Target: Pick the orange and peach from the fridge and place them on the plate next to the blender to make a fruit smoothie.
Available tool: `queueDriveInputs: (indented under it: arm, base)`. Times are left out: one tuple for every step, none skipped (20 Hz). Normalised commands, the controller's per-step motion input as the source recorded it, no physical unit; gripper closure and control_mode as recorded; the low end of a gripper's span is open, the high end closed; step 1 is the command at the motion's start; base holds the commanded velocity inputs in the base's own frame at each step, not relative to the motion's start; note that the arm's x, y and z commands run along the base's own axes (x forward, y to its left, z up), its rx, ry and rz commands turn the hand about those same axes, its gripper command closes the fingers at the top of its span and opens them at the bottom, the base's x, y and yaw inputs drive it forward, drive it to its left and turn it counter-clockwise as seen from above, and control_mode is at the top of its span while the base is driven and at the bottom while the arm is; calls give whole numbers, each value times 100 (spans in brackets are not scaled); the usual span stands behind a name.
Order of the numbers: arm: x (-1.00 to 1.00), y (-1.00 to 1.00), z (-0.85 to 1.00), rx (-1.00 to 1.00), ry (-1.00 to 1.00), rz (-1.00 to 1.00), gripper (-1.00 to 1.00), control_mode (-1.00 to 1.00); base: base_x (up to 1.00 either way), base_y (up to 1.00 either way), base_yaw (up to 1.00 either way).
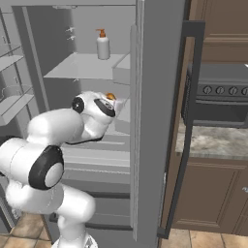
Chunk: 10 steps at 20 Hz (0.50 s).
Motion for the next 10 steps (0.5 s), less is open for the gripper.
queueDriveInputs:
  arm:
    - [-100, 39, 100, 0, 0, 4, 100, -100]
    - [-100, 39, 100, 0, 0, 4, 100, -100]
    - [-100, 36, 100, 0, 1, 3, 100, -100]
    - [-100, 35, 100, 0, 3, 3, 100, -100]
    - [-100, 31, 100, 0, 7, 2, 100, -100]
    - [-100, 27, 100, 0, 10, 3, 100, -100]
    - [-100, 23, 100, 0, 12, 4, 100, -100]
    - [-100, 21, 100, 0, 14, 5, 100, -100]
    - [-100, 20, 100, 0, 15, 5, 100, -100]
    - [-100, 20, 100, 0, 16, 5, 100, -100]
  base:
    - [0, 0, 0]
    - [0, 0, 0]
    - [0, 0, 0]
    - [0, 0, 0]
    - [0, 0, 0]
    - [0, 0, 0]
    - [0, 0, 0]
    - [0, 0, 0]
    - [0, 0, 0]
    - [0, 0, 0]
